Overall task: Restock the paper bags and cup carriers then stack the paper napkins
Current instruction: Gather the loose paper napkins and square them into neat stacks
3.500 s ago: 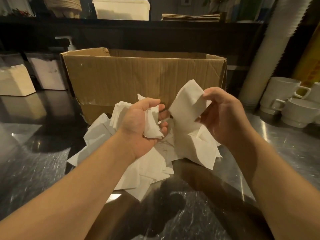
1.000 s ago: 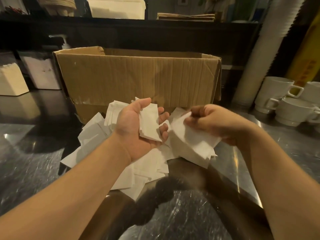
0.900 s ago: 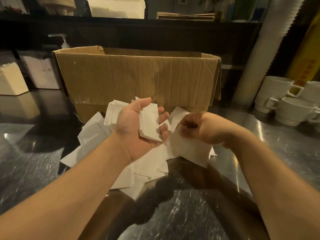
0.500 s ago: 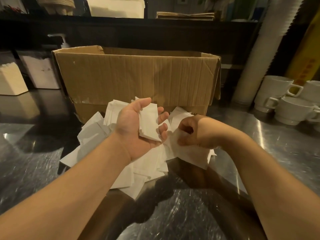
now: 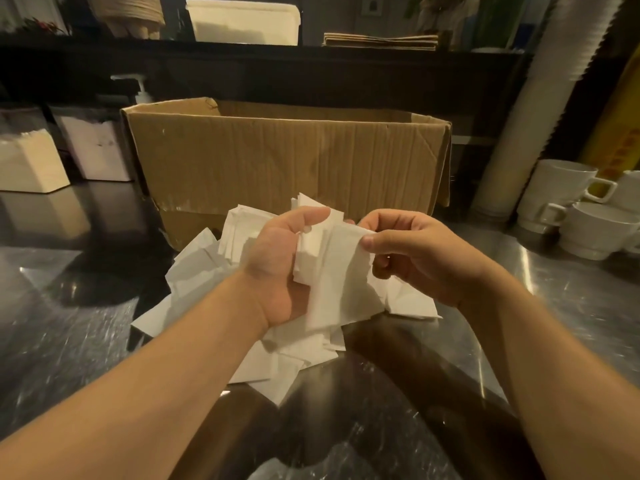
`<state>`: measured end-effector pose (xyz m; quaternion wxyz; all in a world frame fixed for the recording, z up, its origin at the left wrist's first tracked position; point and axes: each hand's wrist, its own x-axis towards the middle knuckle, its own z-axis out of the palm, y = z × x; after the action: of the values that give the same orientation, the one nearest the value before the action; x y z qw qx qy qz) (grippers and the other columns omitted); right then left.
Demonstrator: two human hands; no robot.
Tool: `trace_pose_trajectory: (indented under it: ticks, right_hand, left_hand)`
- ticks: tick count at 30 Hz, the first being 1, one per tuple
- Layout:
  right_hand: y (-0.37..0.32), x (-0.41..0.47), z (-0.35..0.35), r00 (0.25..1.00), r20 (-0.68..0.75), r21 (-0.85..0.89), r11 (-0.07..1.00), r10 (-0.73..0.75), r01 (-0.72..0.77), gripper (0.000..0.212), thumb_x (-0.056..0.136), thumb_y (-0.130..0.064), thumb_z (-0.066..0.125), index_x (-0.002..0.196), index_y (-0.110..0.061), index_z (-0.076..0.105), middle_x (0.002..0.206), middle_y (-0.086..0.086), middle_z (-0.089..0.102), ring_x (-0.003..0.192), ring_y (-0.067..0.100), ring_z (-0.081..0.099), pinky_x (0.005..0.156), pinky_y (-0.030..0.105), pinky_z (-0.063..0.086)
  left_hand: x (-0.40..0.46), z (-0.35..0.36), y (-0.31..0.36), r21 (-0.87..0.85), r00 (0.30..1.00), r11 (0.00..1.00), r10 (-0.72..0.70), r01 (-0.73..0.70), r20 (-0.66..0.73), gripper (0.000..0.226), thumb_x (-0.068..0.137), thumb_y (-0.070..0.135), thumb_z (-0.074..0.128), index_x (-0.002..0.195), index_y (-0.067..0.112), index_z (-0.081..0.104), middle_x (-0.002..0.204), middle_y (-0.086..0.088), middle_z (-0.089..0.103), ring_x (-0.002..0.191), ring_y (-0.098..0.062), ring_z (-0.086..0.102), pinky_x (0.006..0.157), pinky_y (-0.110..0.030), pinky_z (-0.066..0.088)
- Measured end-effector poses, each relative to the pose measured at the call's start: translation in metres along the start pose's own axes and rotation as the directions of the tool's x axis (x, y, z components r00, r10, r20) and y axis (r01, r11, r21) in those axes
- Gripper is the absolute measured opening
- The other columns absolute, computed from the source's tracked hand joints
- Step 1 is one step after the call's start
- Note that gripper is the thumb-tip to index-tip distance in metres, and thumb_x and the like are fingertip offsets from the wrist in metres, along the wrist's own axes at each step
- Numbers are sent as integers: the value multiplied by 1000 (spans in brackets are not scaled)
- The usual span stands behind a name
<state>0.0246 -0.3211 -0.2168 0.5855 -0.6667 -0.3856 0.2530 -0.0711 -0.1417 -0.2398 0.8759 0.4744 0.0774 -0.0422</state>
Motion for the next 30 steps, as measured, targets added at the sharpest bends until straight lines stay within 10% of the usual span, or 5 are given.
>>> trace_pose_trajectory:
  ticks: [9,21,30]
  right_hand:
    - [2,5,11,969,-247,41,999,10,0,9,95,-12,66,87,-12,69,88,7,69,71,21,56,66,29,50]
    - [3,7,17,929,-370,-60,998,7,-31,15,96,-13,67,110,-18,68,93,2,67,76,16,58,63,27,49]
    - [24,21,-18,697,-716,-145,965,49,-217,18,100,-21,61,117,-17,58,103,3,64,90,19,61,81,38,55]
  left_hand:
    - [-6,7,-2,2,996,997,-71,71,54,67,92,72,53,123,17,76,114,-18,70,100,-40,68,91,-50,56]
    - [-12,16,-3,-23,991,993,-118,119,62,54,75,38,74,122,12,66,104,-16,69,85,-27,63,80,-39,51]
    - [-8,13,0,-173,997,985,-18,4,-78,47,78,37,66,116,8,64,103,-15,66,76,-26,61,72,-34,47]
